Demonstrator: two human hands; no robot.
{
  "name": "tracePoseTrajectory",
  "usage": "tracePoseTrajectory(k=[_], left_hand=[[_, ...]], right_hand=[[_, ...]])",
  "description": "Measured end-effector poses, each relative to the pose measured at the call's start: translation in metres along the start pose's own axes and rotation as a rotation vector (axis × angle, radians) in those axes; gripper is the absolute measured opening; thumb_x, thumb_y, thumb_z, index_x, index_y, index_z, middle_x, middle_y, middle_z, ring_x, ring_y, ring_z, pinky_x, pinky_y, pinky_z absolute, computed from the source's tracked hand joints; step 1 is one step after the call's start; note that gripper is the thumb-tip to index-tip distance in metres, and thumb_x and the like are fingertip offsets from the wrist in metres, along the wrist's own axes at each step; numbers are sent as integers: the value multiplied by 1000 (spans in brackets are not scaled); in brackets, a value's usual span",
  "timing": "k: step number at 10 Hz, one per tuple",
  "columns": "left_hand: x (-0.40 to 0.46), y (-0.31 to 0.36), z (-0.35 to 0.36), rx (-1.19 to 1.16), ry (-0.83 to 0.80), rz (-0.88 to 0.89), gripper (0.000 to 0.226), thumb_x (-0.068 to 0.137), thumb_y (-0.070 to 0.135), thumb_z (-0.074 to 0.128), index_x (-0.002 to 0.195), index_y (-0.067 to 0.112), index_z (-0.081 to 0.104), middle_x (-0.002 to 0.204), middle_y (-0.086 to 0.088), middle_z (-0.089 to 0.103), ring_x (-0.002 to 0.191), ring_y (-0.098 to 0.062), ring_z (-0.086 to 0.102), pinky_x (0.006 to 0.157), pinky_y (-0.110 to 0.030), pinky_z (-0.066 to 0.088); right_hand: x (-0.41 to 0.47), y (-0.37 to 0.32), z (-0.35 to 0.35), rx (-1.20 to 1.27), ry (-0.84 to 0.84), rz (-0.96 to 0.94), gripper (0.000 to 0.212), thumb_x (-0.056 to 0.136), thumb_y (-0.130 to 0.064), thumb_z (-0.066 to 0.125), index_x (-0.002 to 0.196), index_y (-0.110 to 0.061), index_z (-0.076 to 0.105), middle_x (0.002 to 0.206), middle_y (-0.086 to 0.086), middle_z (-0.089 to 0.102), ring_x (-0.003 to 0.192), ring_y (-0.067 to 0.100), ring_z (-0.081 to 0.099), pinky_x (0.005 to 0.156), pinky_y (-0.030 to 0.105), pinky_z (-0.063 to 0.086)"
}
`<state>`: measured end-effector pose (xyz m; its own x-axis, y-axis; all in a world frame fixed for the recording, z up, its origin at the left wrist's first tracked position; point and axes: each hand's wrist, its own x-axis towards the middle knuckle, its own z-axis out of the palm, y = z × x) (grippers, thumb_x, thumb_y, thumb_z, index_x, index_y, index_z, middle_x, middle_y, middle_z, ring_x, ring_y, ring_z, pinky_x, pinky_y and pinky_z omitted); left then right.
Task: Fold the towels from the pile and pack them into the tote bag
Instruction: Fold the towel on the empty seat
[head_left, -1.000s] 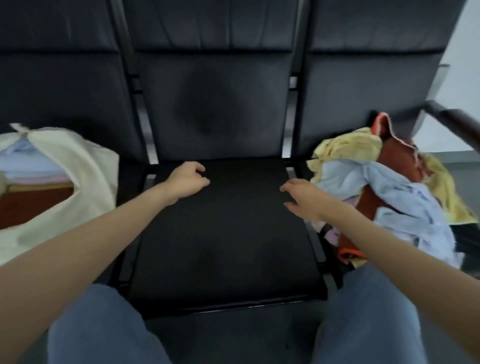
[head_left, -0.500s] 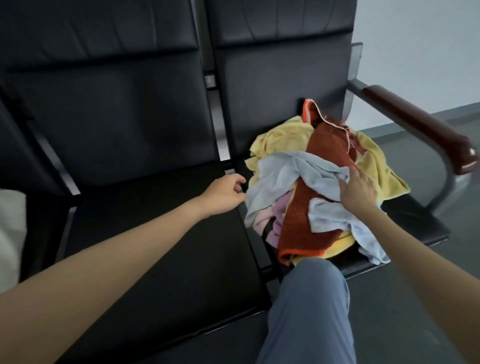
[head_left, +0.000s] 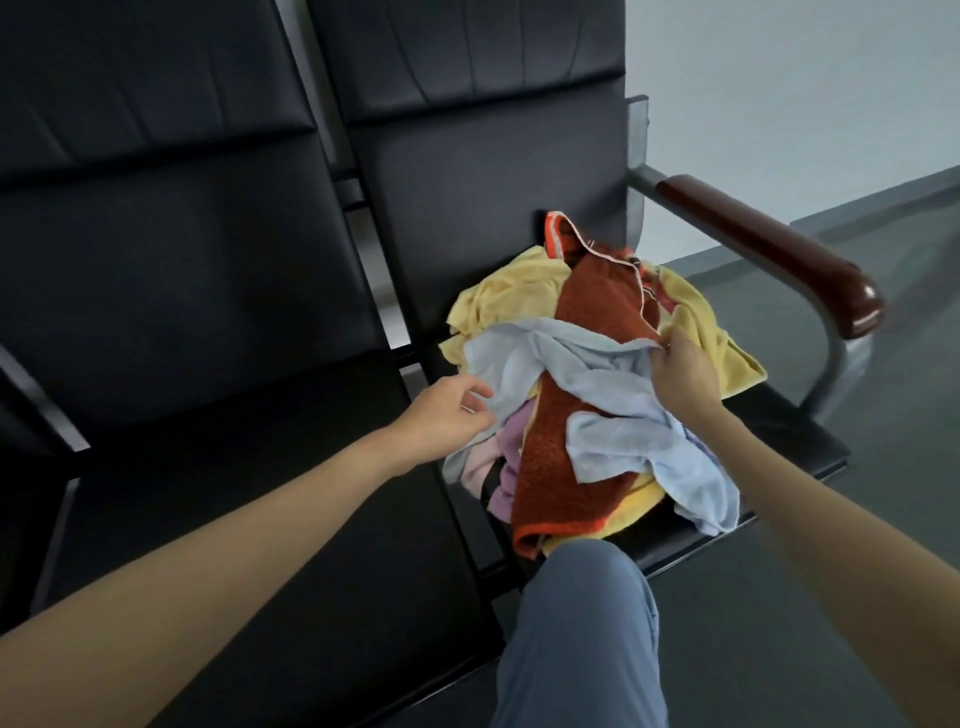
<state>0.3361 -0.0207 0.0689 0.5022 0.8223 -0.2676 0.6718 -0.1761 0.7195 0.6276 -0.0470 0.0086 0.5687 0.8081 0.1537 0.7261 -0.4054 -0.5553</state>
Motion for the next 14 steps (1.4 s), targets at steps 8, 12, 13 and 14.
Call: tracePoseTrajectory(k=[8,12,13,14], left_hand=[[11,-23,-41,-1058,813,-466,35,99,7,39,130,-2,53,132,-20,56,121,-35,55,96,-40,47],[-113,-194,-100,-328,957,-516,29,100,14,45,123,7,61,125,-14,61,115,-28,55,86,-27,40],[-147,-241,-91,-218,881,-574,31,100,12,44,125,3,60,125,-17,61,114,-33,56,89,-34,43],[-175,-280,-80,-113,809,-621,29,99,10,43,117,1,64,118,-20,64,107,-36,58,87,-39,46]], right_hand=[[-145,-73,-19,210,-244,-334,10,84,-8,57,93,-10,61,66,8,59,56,19,49,59,36,43],[-174,-143,9,-24,-331,-552,14,78,-13,63,90,-13,69,80,7,69,79,31,62,67,37,48],[-186,-154,23,-44,-482,-591,17,80,-16,63,95,-13,71,88,6,70,87,26,63,71,35,47],[-200,-162,39,-65,-571,-618,17,83,-16,59,94,-10,70,85,3,67,89,25,61,70,35,47]])
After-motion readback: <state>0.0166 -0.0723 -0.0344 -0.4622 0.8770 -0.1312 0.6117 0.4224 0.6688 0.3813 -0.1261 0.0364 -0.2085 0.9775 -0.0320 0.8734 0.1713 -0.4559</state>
